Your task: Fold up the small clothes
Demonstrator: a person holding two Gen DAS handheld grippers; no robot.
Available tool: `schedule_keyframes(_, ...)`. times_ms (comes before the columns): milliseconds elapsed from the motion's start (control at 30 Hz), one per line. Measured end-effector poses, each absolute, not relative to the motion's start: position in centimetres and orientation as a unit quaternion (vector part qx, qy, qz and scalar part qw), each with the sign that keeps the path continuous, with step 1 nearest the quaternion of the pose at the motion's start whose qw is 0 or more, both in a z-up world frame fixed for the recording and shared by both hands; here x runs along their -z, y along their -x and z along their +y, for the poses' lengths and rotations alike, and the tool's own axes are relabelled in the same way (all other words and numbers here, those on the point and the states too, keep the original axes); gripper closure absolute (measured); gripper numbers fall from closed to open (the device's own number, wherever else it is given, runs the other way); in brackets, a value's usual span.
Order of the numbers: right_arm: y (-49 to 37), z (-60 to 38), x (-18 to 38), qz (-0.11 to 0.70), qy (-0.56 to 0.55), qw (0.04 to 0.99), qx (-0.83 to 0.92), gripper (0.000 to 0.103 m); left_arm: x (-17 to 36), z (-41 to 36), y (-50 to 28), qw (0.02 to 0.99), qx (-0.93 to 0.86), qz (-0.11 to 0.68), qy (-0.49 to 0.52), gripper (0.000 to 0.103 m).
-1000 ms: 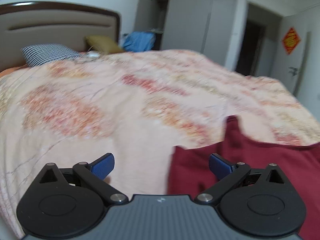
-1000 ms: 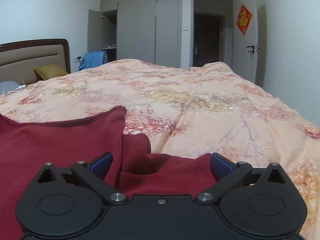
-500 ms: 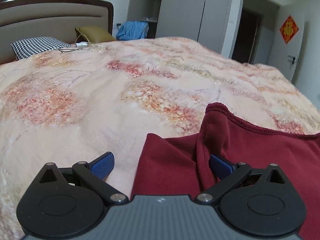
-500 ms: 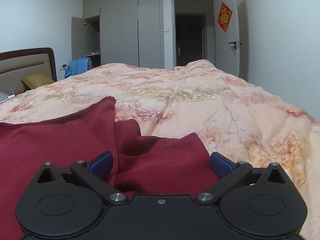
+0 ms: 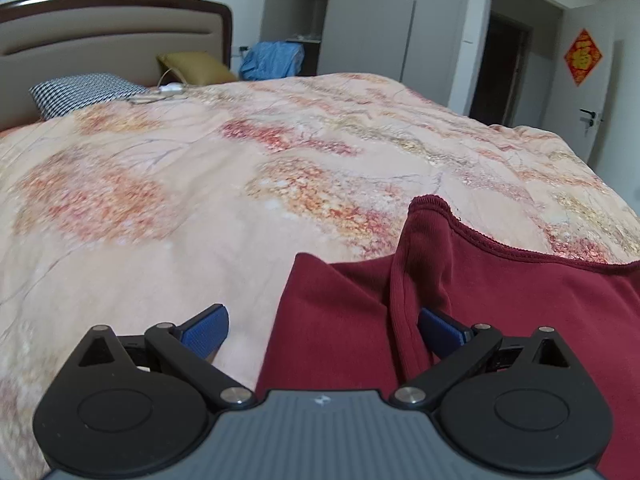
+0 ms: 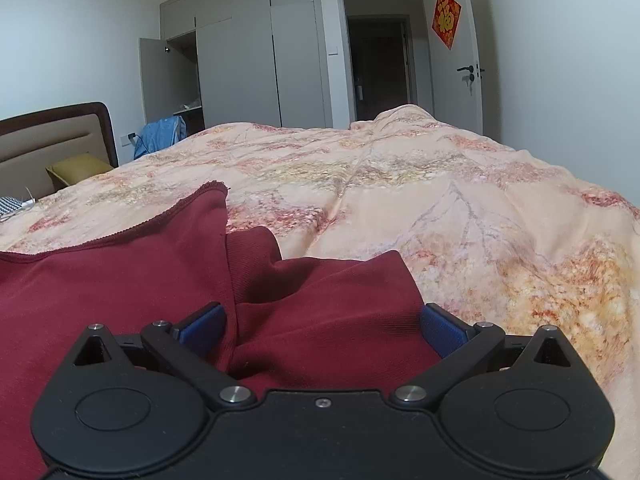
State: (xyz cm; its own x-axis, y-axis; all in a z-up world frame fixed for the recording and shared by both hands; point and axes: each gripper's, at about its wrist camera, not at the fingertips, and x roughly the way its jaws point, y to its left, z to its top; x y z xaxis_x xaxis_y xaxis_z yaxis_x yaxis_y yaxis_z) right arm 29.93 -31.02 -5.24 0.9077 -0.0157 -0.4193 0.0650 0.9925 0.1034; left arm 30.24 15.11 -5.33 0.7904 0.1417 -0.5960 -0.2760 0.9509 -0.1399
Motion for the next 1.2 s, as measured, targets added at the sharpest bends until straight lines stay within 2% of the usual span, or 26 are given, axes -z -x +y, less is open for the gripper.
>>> schedule_keyframes(233,-28.7,-30.7,3.1,0.235,-0.061,0.969,0.043,0.001,2.8,14.9,-27.0,0.924,-0.12,0.321,0.17,0.0)
schedule_keyframes(500,-23.4,-24.6,-0.5,0.16,0.02,0.987,-0.006,0.0,0.2,13.3,-22.3,0.928,-0.12,0.305,0.177,0.0)
schedule_keyframes(800,-22.4,-14.5,0.1,0.105,0.123,0.98,-0.119,0.0,-1.8,11.7,-18.5,0.931,-0.14,0.291,0.172,0.0)
schedule_keyframes(933,-22.9,-12.5,1.5,0.111,0.122,0.977,-0.136,0.0,-1.9,11.4,-16.8,0.926,-0.167,0.287,0.18,0.0)
schedule_keyframes(1033,-25.0,-12.1,3.9,0.168,0.128,0.97,-0.123,0.0,-1.1,11.3,-15.9,0.918,-0.176,0.299,0.193,0.0)
schedule_keyframes(1200,-26.0,-13.7,5.2,0.189,0.061,0.969,-0.15,0.0,-0.4,11.3,-15.6,0.911,-0.183,0.323,0.178,0.0)
